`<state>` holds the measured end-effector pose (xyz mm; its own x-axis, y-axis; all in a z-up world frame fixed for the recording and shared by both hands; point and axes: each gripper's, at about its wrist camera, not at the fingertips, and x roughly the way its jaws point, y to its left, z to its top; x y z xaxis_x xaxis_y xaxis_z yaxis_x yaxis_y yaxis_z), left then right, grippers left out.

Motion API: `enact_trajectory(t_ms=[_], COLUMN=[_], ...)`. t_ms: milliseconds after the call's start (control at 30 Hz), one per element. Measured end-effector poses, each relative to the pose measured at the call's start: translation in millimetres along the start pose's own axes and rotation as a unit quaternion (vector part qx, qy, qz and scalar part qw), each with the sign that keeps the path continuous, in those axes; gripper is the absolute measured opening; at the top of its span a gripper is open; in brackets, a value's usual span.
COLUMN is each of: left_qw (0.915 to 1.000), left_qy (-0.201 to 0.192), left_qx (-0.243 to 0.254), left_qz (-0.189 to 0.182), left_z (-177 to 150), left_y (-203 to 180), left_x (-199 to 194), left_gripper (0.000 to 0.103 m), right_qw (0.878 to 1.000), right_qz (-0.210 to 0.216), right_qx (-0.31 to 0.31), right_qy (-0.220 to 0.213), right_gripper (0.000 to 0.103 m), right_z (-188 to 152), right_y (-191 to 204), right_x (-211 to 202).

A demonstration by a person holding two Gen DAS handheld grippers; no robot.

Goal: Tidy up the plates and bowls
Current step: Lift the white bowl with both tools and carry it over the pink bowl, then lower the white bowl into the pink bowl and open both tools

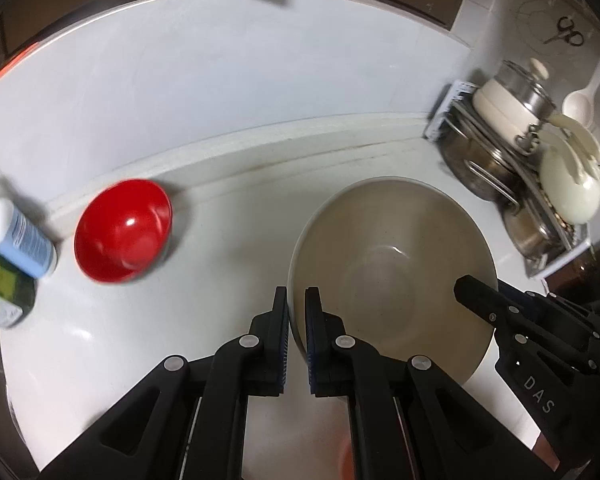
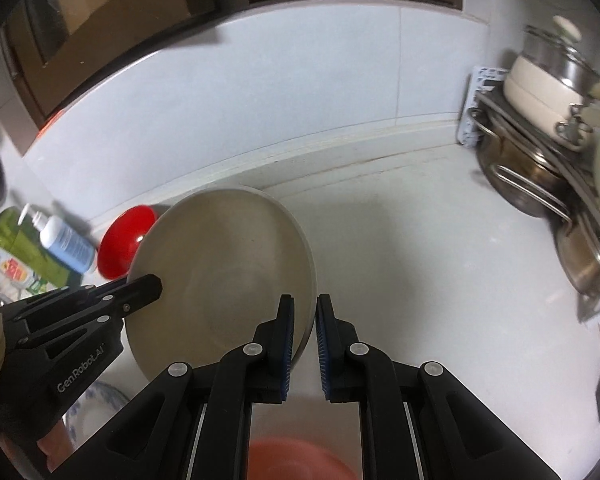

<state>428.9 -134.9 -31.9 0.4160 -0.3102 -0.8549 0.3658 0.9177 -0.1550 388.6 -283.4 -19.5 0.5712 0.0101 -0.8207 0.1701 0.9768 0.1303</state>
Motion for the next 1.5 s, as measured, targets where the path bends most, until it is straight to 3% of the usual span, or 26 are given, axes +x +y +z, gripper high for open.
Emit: enact_trajectory(t_ms=[367, 767, 1500], left_qw=[0.9996, 0.9987, 0.9959], left_qy=[-0.009, 0.025, 0.079], left_qx=[0.023, 0.038, 0.038], left_qz=[-0.012, -0.022, -0.022], left_z=[-48, -91, -124], left_y=[-24, -37, -42], left_x=[-36, -34, -2], left_gripper=[0.009, 0.009, 0.011], right_qw=[1.000, 0.998, 0.994], right_qz=[-0.003, -0.012, -0.019], right_qx=[0.016, 0.028, 0.041], right_qy=[0.016, 0.046, 0.097], right_gripper=[0.013, 0.013, 0.013], right_z=[-62, -111, -146], right_y=[-6, -18, -32], right_x=[-48, -60, -39])
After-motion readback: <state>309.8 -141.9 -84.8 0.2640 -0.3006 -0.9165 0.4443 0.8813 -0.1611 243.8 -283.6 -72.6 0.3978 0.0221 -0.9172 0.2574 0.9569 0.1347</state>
